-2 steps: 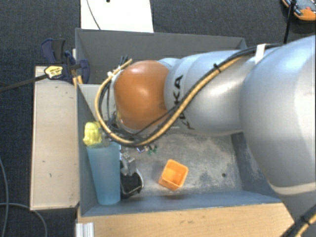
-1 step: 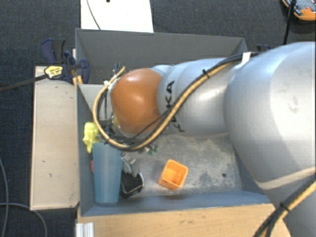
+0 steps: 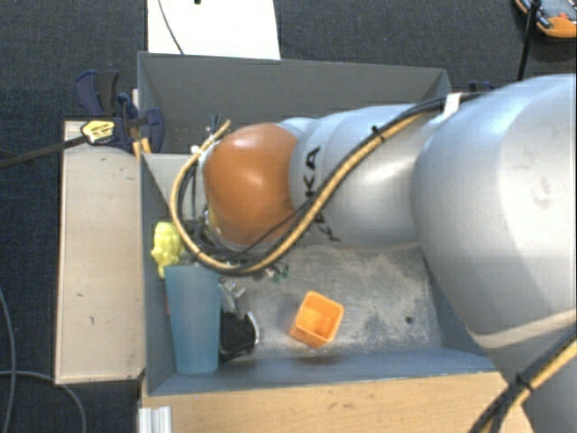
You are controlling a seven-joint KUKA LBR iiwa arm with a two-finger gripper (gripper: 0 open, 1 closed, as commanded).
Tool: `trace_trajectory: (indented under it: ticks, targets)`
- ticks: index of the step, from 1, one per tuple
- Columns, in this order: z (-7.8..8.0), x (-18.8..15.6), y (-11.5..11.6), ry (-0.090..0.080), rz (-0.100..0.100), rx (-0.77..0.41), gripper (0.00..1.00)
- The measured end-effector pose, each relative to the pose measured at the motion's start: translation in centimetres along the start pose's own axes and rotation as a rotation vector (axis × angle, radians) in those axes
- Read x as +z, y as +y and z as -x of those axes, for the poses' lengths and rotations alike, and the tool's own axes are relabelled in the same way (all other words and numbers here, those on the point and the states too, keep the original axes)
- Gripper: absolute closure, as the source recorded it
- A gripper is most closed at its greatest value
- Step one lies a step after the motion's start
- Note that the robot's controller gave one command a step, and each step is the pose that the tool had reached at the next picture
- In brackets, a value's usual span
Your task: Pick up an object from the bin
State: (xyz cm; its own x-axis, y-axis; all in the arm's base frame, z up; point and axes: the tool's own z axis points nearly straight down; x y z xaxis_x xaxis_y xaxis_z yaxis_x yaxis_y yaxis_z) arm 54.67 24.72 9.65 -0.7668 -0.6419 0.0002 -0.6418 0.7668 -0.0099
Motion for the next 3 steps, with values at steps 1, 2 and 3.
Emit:
trace_trajectory:
  ticks: [1,2,3]
  targets:
    - [0.00,0.00,0.00,0.000,0.000,0.001,1.00]
    - [-0.05,-0.10,0.00,0.000,0.002,0.001,1.00]
    - [-0.30,-0.70,0.12,0.009,0.007,-0.001,1.00]
